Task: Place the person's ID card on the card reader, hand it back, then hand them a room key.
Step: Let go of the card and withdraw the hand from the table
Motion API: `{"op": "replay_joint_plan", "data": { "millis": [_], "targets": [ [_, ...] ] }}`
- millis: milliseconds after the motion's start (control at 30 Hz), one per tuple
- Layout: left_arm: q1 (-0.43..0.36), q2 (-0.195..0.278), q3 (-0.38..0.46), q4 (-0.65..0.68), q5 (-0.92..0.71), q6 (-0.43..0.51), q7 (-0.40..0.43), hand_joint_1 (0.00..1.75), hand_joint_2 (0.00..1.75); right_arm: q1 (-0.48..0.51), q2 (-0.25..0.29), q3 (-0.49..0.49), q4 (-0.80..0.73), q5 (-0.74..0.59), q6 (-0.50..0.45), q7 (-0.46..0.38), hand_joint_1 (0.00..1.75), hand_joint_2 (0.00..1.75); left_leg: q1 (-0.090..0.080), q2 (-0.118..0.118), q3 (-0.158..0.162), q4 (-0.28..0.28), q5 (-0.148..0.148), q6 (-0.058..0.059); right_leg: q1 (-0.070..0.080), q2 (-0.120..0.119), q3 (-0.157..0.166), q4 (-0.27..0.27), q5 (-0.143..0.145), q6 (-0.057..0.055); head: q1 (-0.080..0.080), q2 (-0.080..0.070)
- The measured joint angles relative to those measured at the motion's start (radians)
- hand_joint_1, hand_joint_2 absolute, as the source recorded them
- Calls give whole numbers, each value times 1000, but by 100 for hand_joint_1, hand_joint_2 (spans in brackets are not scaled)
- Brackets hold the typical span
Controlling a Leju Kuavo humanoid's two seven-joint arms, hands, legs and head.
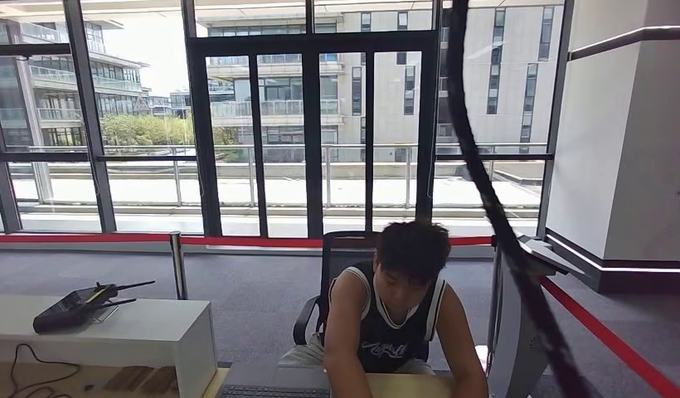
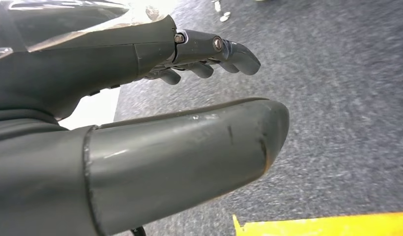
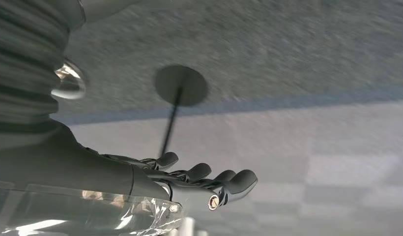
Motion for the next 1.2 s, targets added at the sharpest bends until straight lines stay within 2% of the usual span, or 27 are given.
{"op": "replay_joint_plan", "data": {
  "millis": [233,367,433,800,1200],
  "targets": [
    [5,4,10,0,-7,-28,-34,0,0,111,5,-34,88,1,147,103,0,175,0,0,0,0,-2,-1,0,0,0,0,-1,0,0,0],
    [5,5,13,0,-10,-41,-40,0,0,135,17,-38,129,42,402,201,0,175,0,0,0,0,-2,-1,0,0,0,0,-2,0,0,0],
    [5,5,13,0,-10,-45,-44,0,0,145,29,-38,141,52,460,224,0,175,0,0,0,0,-2,-1,0,0,1,0,-2,0,0,0],
    [4,14,13,0,-23,-54,-68,0,0,166,86,-42,180,24,465,243,0,175,0,0,1,0,-2,-1,0,0,1,0,-2,0,0,0],
    [4,29,13,0,-21,-56,-65,0,0,166,113,-50,195,18,454,225,0,175,0,0,1,0,-2,-1,0,0,1,0,-2,0,0,0]
  ]
}}
